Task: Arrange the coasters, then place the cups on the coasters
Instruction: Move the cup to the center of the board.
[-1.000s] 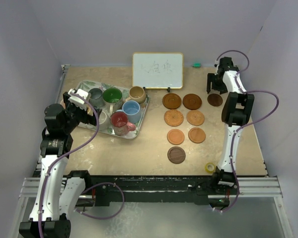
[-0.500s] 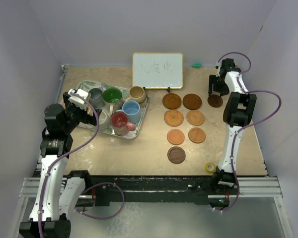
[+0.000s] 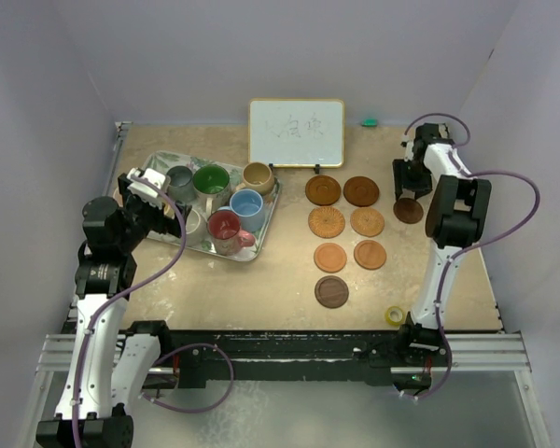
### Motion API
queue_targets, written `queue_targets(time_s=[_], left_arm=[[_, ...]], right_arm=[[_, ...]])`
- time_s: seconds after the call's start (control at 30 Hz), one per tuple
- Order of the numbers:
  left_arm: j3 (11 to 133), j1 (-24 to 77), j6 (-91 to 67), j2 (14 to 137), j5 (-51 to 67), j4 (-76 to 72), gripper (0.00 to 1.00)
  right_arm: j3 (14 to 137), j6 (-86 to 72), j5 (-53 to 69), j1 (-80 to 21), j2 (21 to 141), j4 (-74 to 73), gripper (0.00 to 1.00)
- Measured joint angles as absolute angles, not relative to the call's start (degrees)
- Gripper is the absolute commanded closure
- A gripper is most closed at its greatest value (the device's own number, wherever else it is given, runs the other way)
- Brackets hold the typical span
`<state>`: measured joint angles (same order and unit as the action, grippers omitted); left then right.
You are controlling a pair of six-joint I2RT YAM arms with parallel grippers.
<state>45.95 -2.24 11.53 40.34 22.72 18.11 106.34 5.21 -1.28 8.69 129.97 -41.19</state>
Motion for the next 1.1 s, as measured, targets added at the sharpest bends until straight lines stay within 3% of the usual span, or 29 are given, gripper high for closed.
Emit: queue_targets(time_s=[0.67,0.93,1.1], left_arm=[[45.95,-2.24,11.05,40.32,24.93,18.13,0.01],[45.95,-2.24,11.05,39.94,25.19,18.13,0.01],[45.95,-2.24,11.05,39.64,25.34,18.13,0.01]], right_arm=[[76.64,12.6,3.25,9.37,111.04,-42.63,0.43],[74.04,15.42,4.03,11.55,102.74,-46.26,0.41],[76.77,16.62,3.97,13.47,103.42,-46.78,0.4]])
